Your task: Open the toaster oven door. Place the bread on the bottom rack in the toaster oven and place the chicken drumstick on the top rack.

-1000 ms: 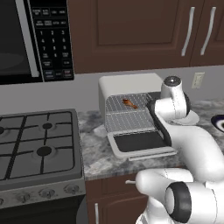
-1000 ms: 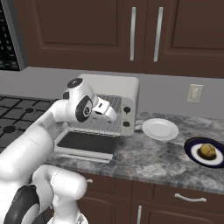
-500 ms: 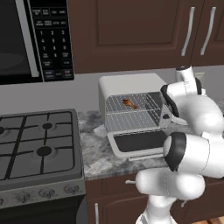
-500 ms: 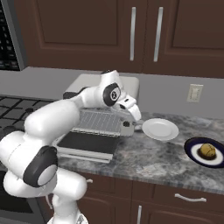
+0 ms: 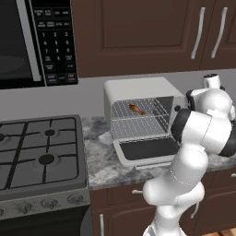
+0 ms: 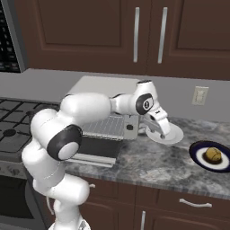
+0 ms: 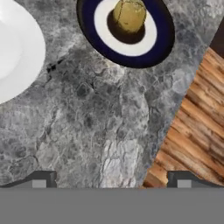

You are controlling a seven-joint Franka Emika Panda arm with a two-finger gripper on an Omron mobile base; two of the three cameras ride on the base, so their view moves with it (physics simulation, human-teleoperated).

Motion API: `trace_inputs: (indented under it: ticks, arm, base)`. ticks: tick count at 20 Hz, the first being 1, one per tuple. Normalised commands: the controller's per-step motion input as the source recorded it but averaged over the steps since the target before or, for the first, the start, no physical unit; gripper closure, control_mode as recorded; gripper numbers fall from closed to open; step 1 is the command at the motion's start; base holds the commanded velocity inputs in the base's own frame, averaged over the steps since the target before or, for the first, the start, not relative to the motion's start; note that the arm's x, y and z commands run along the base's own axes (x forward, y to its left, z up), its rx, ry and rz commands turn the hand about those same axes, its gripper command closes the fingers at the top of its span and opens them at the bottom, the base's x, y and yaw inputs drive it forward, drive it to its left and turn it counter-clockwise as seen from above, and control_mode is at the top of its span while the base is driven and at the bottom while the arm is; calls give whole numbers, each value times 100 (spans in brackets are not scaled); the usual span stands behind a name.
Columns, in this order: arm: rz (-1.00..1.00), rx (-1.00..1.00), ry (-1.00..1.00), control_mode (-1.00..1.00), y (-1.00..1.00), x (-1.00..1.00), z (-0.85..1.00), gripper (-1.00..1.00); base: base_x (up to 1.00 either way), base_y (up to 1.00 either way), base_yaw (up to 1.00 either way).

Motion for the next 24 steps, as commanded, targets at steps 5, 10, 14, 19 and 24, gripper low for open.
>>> trace_inputs:
  ticks: [5, 10, 14, 19, 24]
  arm:
    - [-24, 4, 3, -100, -100, 41, -31, -100]
    - [-30, 2, 15, -100, -100, 54, 0, -100]
    - [-17, 8, 7, -100, -100, 26, -21, -100]
    - [-2, 11, -21, -100, -93, -10, -32, -100]
    - [0, 2, -39, -100, -42, -4, -31, -100]
  base:
    - [0, 0, 0]
    - [0, 0, 0]
    - [0, 0, 0]
    - [0, 0, 0]
    - [0, 0, 0]
